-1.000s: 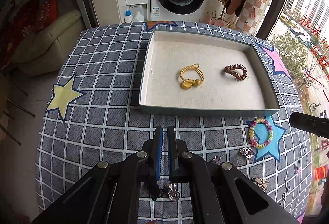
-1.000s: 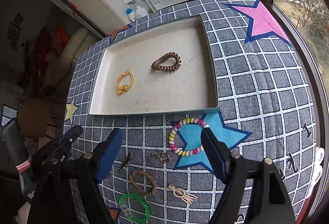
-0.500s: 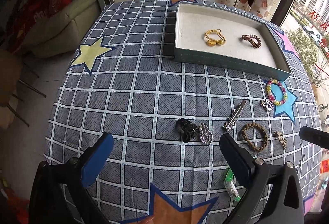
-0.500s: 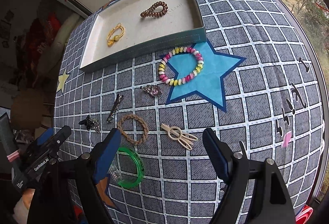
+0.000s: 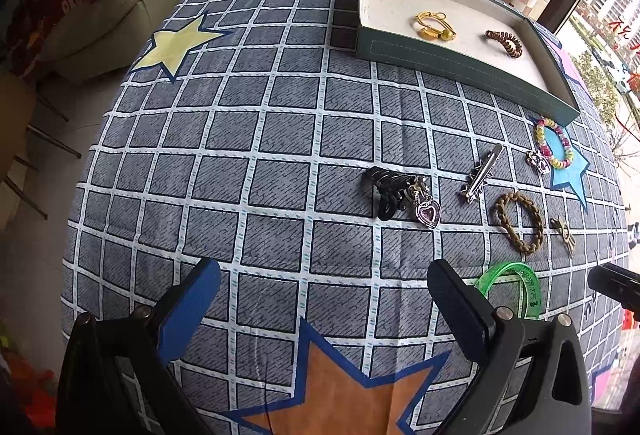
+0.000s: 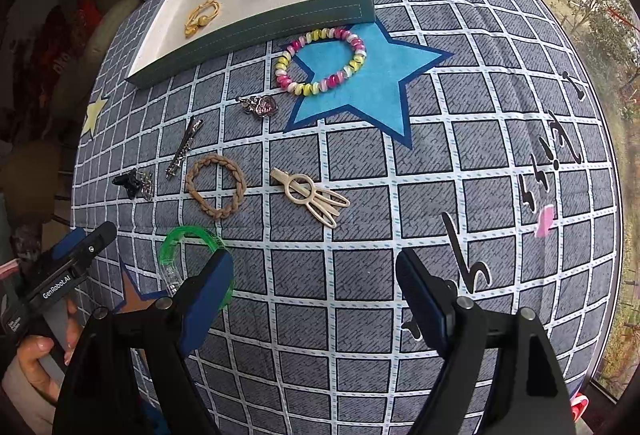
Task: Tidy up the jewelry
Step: 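Withdraw both grippers from the tray toward the remaining jewelry, then grasp the black claw clip with the left gripper while the right gripper grasps the cream tassel hair clip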
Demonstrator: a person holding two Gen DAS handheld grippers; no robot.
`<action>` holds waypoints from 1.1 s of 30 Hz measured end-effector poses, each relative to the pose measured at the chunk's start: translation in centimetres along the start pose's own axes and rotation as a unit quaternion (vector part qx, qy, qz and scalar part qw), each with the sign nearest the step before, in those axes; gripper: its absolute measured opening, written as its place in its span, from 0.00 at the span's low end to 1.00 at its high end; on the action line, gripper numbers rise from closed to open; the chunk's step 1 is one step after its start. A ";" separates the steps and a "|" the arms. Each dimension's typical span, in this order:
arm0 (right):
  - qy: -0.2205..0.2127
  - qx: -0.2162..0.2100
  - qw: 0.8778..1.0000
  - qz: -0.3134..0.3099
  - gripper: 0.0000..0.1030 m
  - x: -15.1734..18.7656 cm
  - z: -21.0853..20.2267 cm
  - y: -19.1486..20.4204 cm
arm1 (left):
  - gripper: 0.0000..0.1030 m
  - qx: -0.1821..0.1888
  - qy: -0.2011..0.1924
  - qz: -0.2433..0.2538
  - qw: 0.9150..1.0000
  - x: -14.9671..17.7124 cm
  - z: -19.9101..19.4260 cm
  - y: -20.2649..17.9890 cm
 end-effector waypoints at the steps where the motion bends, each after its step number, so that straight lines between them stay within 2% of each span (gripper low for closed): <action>1: -0.001 0.009 1.000 -0.006 0.83 0.0 0.1 -0.1 | 1.00 0.002 0.000 -0.005 1.000 -0.1 0.2 0.0; 5: -0.003 0.033 0.999 -0.026 0.83 0.0 0.6 -0.6 | 1.00 0.007 0.000 -0.024 1.000 0.1 1.0 0.2; 11: -0.012 0.064 0.996 -0.057 0.83 -0.5 1.1 -0.4 | 1.00 0.004 -0.003 -0.033 0.999 -2.0 2.4 -0.1; 16: -0.018 0.074 0.995 -0.067 0.83 -1.5 1.4 -0.3 | 1.00 0.004 -0.011 -0.046 0.999 -2.8 3.2 0.3; 22: -0.029 0.093 0.990 -0.100 0.83 -3.3 2.7 2.0 | 1.00 -0.006 -0.009 -0.048 0.999 -3.6 4.0 0.3; 24: -0.031 0.100 0.988 -0.113 0.83 -3.9 3.1 2.7 | 1.00 -0.007 -0.009 -0.047 0.999 -3.0 4.5 0.6; 29: -0.040 0.103 0.984 -0.138 0.83 -5.4 3.9 4.0 | 1.00 -0.008 -0.008 -0.038 0.999 -4.0 4.1 0.7; 33: -0.040 0.107 0.981 -0.159 0.74 -6.4 4.4 4.9 | 1.00 -0.009 -0.004 -0.036 0.999 -4.4 4.2 0.7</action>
Point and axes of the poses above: each gripper's, at about its wrist camera, not at the fingertips, and z roughly the way its jaws point, y to its left, x to its underside, the point moved 8 cm from there along z, roughly the way its jaws point, and after that the axes turned 12 degrees about x, right-handed, at the moved point
